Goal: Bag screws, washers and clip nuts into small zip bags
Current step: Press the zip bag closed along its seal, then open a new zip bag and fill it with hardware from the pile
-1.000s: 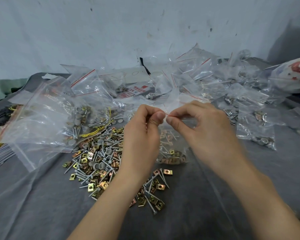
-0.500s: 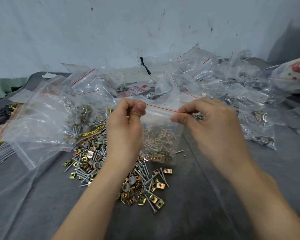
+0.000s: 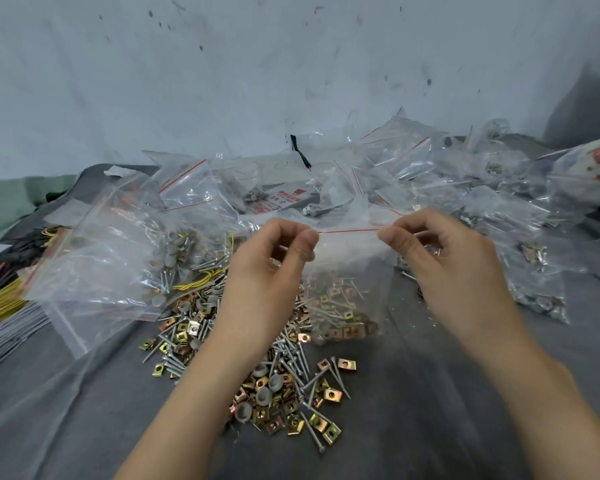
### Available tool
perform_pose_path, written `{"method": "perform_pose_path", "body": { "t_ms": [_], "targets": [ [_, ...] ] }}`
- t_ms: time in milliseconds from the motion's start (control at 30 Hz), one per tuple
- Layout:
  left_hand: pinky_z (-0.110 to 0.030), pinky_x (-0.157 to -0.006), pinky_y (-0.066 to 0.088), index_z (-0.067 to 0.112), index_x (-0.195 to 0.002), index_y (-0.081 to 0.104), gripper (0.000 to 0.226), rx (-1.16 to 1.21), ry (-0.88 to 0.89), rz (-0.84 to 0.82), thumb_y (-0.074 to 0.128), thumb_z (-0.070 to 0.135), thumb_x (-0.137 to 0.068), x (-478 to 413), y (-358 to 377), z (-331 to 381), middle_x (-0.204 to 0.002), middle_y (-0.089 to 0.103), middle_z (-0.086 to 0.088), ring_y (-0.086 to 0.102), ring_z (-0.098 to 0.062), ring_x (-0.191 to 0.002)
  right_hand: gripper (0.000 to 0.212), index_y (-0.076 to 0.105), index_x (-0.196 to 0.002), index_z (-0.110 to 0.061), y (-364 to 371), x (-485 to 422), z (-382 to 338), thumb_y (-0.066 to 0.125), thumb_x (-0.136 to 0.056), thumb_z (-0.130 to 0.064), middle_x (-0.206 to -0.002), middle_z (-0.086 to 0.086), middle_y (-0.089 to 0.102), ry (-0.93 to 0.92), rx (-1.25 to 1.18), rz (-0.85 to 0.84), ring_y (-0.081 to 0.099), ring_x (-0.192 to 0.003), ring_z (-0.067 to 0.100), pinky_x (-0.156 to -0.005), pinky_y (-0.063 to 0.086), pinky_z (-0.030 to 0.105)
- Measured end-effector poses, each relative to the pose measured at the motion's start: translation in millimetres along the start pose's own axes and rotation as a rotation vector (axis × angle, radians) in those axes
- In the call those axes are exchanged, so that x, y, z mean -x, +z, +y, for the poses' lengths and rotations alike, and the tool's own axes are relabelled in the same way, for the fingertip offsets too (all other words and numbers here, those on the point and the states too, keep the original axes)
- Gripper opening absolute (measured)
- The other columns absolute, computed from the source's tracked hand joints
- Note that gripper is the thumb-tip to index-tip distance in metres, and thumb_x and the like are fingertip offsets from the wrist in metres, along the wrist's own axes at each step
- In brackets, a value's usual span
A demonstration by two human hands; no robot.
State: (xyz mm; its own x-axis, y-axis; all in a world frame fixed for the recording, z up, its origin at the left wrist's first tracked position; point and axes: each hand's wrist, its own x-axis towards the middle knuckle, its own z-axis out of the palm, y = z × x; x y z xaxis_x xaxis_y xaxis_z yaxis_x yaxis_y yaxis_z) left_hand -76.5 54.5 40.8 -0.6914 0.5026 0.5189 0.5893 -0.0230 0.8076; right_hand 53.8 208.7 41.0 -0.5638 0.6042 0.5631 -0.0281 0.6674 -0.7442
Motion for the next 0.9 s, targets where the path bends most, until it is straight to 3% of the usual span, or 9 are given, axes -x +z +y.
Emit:
{"method": "perform_pose_path", "body": {
  "t_ms": [133, 333, 400, 500, 567, 667, 733, 800, 900],
  "targets": [
    [-0.018, -0.057, 0.043, 0.027, -0.083, 0.064, 0.015, -0.062, -0.084, 0.064, 0.06, 0.033, -0.096, -25, -5, 5, -0.072, 0.064, 0.011, 0.052, -0.003, -0.059, 0.032, 0.061, -0.117, -0.038, 5, -6, 18, 0.049, -0.095, -0.059, -0.096, -0.021, 0.065, 0.044, -0.042, -0.006, 0.06, -0.083, -0.01, -0.063, 0.043, 0.008],
    [-0.02, -0.046, 0.046, 0.014, -0.089, 0.063, 0.018, 0.057, -0.23, 0.472, 0.054, 0.027, -0.099, -103, -85, 16, -0.08, 0.063, 0.003, 0.057, -0.003, -0.049, 0.027, 0.053, -0.128, -0.04, 24, -15, 34, 0.054, -0.101, -0.038, -0.101, -0.02, 0.061, 0.107, -0.083, 0.034, 0.06, -0.079, -0.009, -0.064, 0.042, 0.021],
    [-0.022, -0.052, 0.053, 0.009, -0.113, 0.061, 0.024, 0.142, -0.29, 0.612, 0.051, 0.025, -0.098, -120, -117, 17, -0.097, 0.06, -0.002, 0.063, -0.011, -0.066, 0.028, 0.053, -0.129, -0.038, 28, -17, 36, 0.054, -0.102, -0.033, -0.101, -0.018, 0.061, 0.132, -0.119, 0.052, 0.06, -0.077, -0.007, -0.063, 0.043, 0.022],
    [-0.034, -0.077, 0.055, 0.014, -0.137, 0.046, 0.043, -0.008, -0.328, 0.707, 0.049, 0.026, -0.096, -122, -136, 9, -0.127, 0.054, -0.009, 0.057, -0.017, -0.084, 0.027, 0.053, -0.127, -0.037, 31, -19, 37, 0.054, -0.101, -0.03, -0.1, -0.019, 0.059, 0.155, -0.118, 0.08, 0.059, -0.075, -0.008, -0.057, 0.042, 0.01],
    [-0.031, -0.076, 0.054, 0.017, -0.135, 0.046, 0.039, -0.138, -0.259, 0.646, 0.049, 0.025, -0.097, -109, -121, 3, -0.127, 0.054, -0.007, 0.057, -0.013, -0.083, 0.026, 0.053, -0.126, -0.036, 30, -20, 40, 0.053, -0.101, -0.029, -0.101, -0.019, 0.059, 0.172, -0.11, 0.084, 0.059, -0.074, -0.009, -0.057, 0.041, 0.005],
    [-0.01, -0.056, 0.047, 0.018, -0.133, 0.048, 0.032, -0.297, -0.178, 0.375, 0.05, 0.024, -0.101, -86, -73, -13, -0.114, 0.055, 0.004, 0.056, 0.003, -0.077, 0.025, 0.052, -0.125, -0.037, 26, -21, 46, 0.052, -0.101, -0.031, -0.104, -0.016, 0.061, 0.231, -0.09, 0.062, 0.06, -0.077, -0.005, -0.062, 0.043, 0.01],
    [-0.011, -0.063, 0.044, 0.016, -0.132, 0.05, 0.032, -0.408, -0.166, 0.148, 0.05, 0.024, -0.101, -76, -38, -26, -0.117, 0.057, 0.004, 0.053, 0.003, -0.083, 0.027, 0.051, -0.127, -0.039, 22, -21, 51, 0.052, -0.101, -0.031, -0.107, -0.015, 0.06, 0.281, -0.074, 0.044, 0.059, -0.08, 0.0, -0.069, 0.046, 0.025],
    [-0.021, -0.072, 0.05, 0.016, -0.133, 0.05, 0.034, -0.477, -0.19, -0.056, 0.051, 0.026, -0.101, -73, -7, -40, -0.126, 0.057, -0.001, 0.059, -0.006, -0.093, 0.027, 0.051, -0.125, -0.039, 16, -21, 58, 0.051, -0.1, -0.029, -0.105, -0.017, 0.059, 0.308, -0.053, 0.032, 0.058, -0.079, 0.001, -0.066, 0.042, 0.024],
    [-0.038, -0.105, 0.042, 0.017, -0.143, 0.043, 0.049, -0.702, -0.218, -0.346, 0.052, 0.037, -0.099, -73, 26, -64, -0.146, 0.043, -0.008, 0.05, -0.024, -0.125, 0.026, 0.052, -0.125, -0.039, 6, -21, 65, 0.052, -0.101, -0.029, -0.102, -0.018, 0.059, 0.342, -0.043, 0.008, 0.06, -0.077, 0.005, -0.067, 0.05, 0.03]
  ]
}}
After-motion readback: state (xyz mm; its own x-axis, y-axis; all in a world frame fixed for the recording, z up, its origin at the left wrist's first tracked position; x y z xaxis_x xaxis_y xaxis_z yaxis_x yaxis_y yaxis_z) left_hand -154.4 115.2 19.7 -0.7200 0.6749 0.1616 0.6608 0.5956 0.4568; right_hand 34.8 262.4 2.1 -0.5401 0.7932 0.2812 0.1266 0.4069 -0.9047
